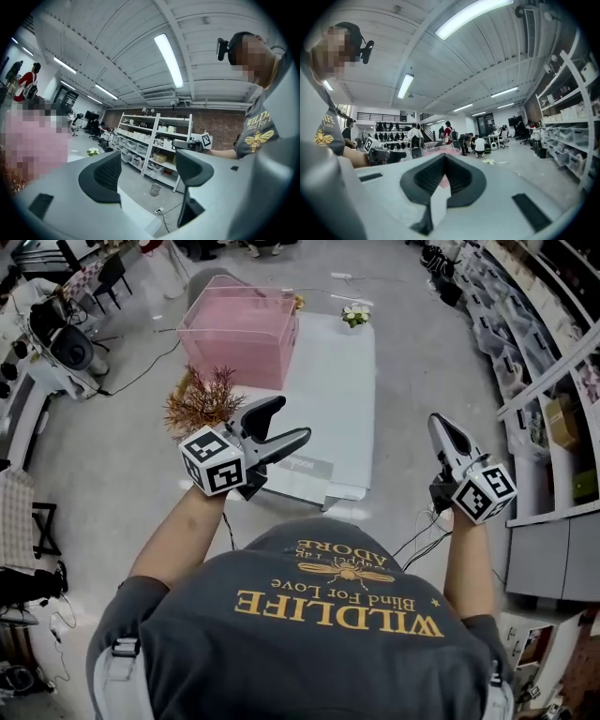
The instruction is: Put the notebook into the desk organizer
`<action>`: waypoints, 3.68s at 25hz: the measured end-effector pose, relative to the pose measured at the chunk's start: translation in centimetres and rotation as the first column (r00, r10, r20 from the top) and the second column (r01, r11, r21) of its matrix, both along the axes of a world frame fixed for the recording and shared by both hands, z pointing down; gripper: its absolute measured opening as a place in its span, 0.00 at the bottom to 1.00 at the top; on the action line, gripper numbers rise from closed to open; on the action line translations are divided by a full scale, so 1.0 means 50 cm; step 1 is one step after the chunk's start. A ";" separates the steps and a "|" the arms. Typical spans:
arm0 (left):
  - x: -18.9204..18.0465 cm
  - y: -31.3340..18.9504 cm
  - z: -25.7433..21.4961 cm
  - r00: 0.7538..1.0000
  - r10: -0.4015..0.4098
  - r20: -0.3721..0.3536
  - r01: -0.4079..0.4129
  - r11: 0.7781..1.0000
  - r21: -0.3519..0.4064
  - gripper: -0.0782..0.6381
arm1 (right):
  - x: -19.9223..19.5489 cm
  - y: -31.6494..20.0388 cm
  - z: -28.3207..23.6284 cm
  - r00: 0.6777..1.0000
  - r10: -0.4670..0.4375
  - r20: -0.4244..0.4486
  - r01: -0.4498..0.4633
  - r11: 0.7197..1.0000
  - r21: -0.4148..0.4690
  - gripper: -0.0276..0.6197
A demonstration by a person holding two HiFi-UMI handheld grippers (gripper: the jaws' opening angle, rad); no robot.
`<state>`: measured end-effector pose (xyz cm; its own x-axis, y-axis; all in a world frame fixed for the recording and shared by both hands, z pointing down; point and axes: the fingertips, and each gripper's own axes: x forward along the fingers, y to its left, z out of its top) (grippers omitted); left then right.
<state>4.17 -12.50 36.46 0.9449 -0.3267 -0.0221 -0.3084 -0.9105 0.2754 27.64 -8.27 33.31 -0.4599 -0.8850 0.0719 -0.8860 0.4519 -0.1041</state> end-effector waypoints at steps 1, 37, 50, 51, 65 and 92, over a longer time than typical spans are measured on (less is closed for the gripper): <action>0.011 -0.008 0.003 1.000 -0.026 0.006 0.026 1.000 -0.004 0.62 | 0.016 -0.016 0.003 1.000 -0.021 0.007 0.021 1.000 0.003 0.04; -0.161 0.071 0.821 0.823 -0.477 0.308 0.382 0.064 -0.922 0.41 | -0.072 -0.191 0.174 0.937 -0.348 -0.020 0.332 0.909 -0.250 0.04; -0.163 0.098 0.777 0.782 -0.488 0.387 0.452 0.018 -0.892 0.16 | -0.009 -0.210 0.169 0.942 -0.335 0.012 0.330 0.921 -0.206 0.04; -0.161 0.097 0.765 0.781 -0.501 0.372 0.442 0.023 -0.897 0.15 | -0.010 -0.212 0.166 0.940 -0.340 0.014 0.336 0.920 -0.204 0.04; -0.079 0.025 0.478 0.796 -0.592 0.126 0.352 0.284 -0.892 0.12 | 0.022 -0.230 0.116 0.913 -0.406 0.039 0.408 0.905 -0.122 0.04; -0.253 -0.596 -0.156 0.876 -0.467 -0.118 0.328 0.758 -0.563 0.12 | -0.267 -0.576 -0.103 0.952 -0.303 -0.050 0.304 0.953 0.013 0.04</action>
